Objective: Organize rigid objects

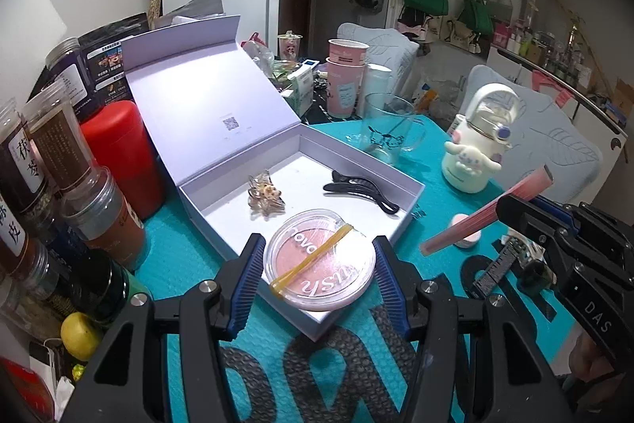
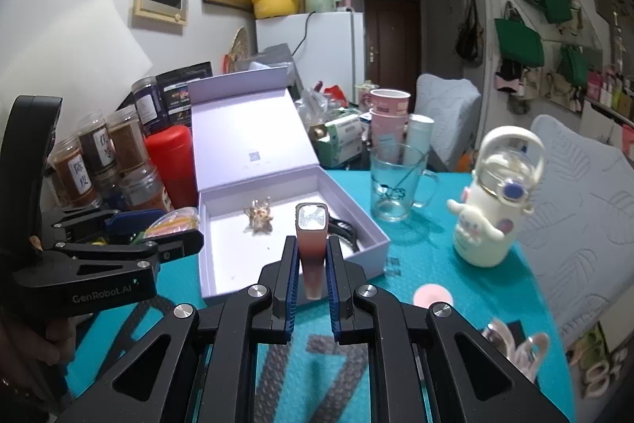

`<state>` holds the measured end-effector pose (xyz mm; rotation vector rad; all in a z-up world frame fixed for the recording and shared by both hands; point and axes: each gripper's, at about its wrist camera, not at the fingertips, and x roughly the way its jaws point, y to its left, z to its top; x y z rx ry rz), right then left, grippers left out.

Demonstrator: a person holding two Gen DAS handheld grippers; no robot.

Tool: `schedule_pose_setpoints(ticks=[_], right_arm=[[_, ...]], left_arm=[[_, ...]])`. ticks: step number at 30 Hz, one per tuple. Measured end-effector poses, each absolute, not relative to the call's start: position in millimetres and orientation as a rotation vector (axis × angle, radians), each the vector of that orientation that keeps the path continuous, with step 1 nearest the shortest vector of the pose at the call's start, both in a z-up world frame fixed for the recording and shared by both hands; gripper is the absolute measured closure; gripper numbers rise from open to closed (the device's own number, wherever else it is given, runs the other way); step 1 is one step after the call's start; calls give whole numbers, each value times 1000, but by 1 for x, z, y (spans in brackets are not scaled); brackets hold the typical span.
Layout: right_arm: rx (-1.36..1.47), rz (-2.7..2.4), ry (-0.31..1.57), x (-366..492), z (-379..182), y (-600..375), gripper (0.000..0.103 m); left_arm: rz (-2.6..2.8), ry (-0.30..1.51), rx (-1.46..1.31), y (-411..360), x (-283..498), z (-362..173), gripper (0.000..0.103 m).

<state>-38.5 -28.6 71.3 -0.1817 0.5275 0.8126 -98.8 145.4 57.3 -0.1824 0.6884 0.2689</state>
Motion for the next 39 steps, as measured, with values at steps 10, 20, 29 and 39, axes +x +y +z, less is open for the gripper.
schedule_pose_setpoints(ticks=[10, 20, 29, 39], right_arm=[[-190, 836, 551, -4, 70, 4, 90], [-210, 876, 536, 26, 73, 40, 90], [-230, 905, 554, 52, 65, 71, 90], [-247, 927, 582, 73, 49, 94, 90]], left_arm=[[287, 703, -181, 176, -69, 59, 48], [318, 712, -193, 206, -41, 55, 48], [344, 728, -203, 232, -16, 44, 48], [344, 732, -212, 254, 5, 32, 48]])
